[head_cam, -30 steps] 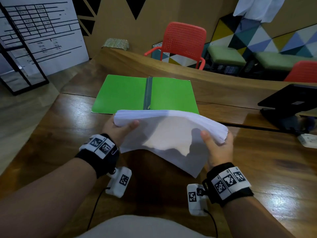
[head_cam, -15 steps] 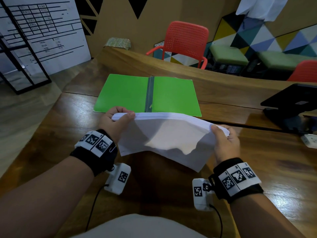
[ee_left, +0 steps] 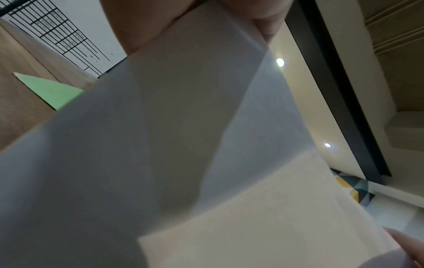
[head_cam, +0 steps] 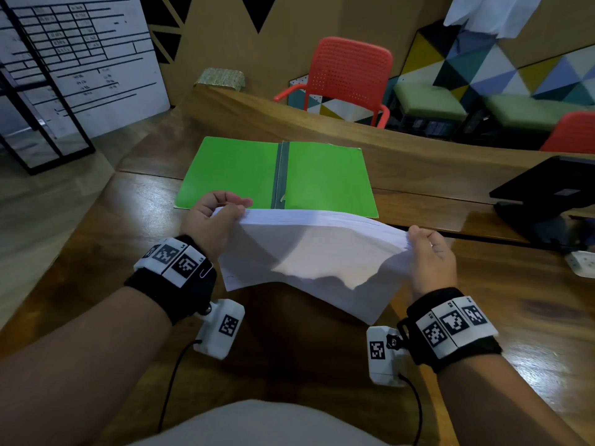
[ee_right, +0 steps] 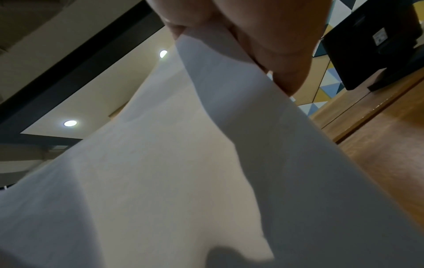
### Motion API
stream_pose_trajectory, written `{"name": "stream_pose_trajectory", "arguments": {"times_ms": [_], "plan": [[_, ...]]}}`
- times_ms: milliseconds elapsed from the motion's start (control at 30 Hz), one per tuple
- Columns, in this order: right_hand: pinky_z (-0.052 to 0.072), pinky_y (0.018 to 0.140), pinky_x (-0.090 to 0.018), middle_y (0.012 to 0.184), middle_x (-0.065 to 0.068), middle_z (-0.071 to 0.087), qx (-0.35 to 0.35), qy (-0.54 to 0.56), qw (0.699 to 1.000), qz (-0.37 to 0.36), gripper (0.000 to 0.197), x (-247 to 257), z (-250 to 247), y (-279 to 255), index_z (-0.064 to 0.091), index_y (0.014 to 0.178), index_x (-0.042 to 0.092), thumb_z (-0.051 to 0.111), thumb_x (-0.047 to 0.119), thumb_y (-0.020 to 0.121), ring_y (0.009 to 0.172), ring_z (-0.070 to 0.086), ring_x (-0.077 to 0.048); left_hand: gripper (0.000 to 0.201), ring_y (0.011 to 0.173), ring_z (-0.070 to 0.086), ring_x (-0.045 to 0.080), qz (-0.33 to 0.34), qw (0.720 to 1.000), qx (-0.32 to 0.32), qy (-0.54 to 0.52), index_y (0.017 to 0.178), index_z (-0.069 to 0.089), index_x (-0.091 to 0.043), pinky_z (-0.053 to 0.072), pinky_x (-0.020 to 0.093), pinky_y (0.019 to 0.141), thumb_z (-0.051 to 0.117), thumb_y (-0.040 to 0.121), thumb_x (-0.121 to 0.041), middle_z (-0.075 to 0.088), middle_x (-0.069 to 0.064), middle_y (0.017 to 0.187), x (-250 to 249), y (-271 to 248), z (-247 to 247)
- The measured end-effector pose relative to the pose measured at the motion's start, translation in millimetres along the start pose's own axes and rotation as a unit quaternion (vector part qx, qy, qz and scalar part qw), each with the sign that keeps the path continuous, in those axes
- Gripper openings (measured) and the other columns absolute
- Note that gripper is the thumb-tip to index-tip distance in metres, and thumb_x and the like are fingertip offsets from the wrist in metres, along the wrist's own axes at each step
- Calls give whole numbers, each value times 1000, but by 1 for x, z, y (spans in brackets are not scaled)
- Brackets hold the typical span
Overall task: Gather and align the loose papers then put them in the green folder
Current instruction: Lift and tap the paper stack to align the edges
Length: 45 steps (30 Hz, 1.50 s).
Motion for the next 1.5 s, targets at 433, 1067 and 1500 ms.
{"name": "stream_pose_trajectory", "arguments": {"times_ms": [433,1067,1500], "plan": [[57,81,-38,102,-6,72,97,86,991,35,110,-28,14,-16,60,116,7,88,55,21,97,68,-26,20,40,59,-5,-79,995,44,50,65,60,-15,47,7,40,73,71,-2,63,-13,39,18,-21,5],[58,79,-33,85,4,77,123,53,991,25,62,-29,14,-11,71,89,20,90,41,34,87,72,-18,51,105,59,25,-79,965,-5,249,101,60,-19,50,35,90,86,57,-25,60,13,118,20,-5,-18],[40,53,-31,59,-8,58,203,-186,901,-336,19,123,69,-73,61,62,13,77,20,69,53,47,-13,30,72,63,26,329,751,272,504,81,70,-10,30,23,55,57,80,-37,69,10,73,-97,-65,108]]}}
Point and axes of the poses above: each hand's wrist, its own y-axis towards the middle knuckle, its own z-axis out of the palm, x = y × z, the point moved 8 cm from there along y, towards the middle knuckle
